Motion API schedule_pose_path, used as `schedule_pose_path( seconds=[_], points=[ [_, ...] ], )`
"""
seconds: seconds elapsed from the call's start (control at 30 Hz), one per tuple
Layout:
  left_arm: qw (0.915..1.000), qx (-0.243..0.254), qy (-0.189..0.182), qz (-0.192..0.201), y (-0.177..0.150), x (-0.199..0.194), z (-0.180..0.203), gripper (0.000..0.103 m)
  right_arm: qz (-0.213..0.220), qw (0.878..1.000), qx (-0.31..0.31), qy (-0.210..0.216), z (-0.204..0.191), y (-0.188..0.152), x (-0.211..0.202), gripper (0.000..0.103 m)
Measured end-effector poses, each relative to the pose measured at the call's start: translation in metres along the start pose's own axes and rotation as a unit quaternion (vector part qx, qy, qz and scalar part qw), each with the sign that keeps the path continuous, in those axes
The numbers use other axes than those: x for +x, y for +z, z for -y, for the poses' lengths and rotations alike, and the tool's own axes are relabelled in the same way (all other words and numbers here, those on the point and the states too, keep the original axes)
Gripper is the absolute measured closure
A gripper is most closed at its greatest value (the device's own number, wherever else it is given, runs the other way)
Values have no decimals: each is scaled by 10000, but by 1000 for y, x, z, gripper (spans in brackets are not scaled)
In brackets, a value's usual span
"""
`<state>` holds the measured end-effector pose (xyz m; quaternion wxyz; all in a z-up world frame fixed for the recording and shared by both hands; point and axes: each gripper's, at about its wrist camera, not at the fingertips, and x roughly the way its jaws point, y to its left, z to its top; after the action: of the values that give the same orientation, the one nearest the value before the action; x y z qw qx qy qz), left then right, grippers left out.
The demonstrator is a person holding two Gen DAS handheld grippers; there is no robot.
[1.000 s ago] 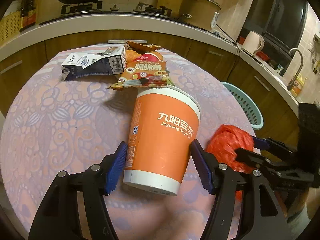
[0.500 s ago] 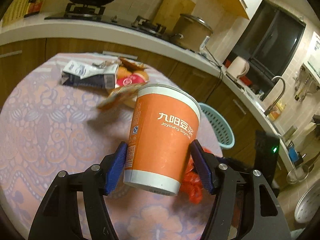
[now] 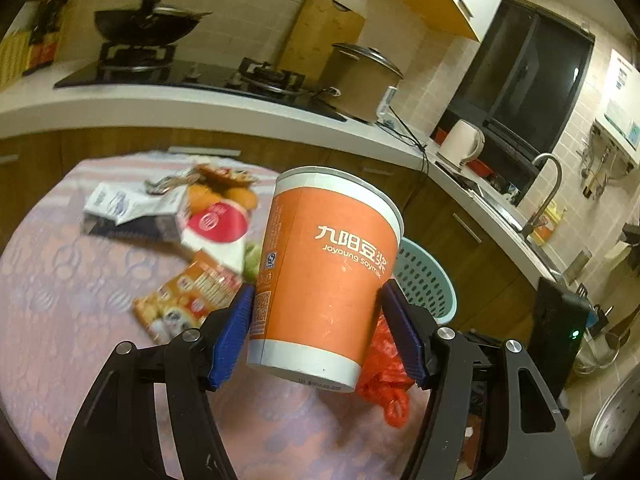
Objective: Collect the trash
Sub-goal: 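Lift the orange cup with the left tool while the right tool carries the red bag over the basket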
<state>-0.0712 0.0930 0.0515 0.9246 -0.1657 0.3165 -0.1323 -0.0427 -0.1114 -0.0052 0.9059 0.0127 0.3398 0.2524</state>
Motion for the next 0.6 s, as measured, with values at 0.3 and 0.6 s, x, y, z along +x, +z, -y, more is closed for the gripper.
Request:
schedule_pose_path(
  seconds=[0.3, 0.6],
  points=[
    [9990, 413, -158, -44, 34, 49, 53, 41, 500, 9964, 140, -675, 61, 41, -28, 75],
    [9959, 809, -259, -301, 75, 128, 117, 40, 767, 9866, 498, -1354, 146, 74, -38, 75]
  ],
)
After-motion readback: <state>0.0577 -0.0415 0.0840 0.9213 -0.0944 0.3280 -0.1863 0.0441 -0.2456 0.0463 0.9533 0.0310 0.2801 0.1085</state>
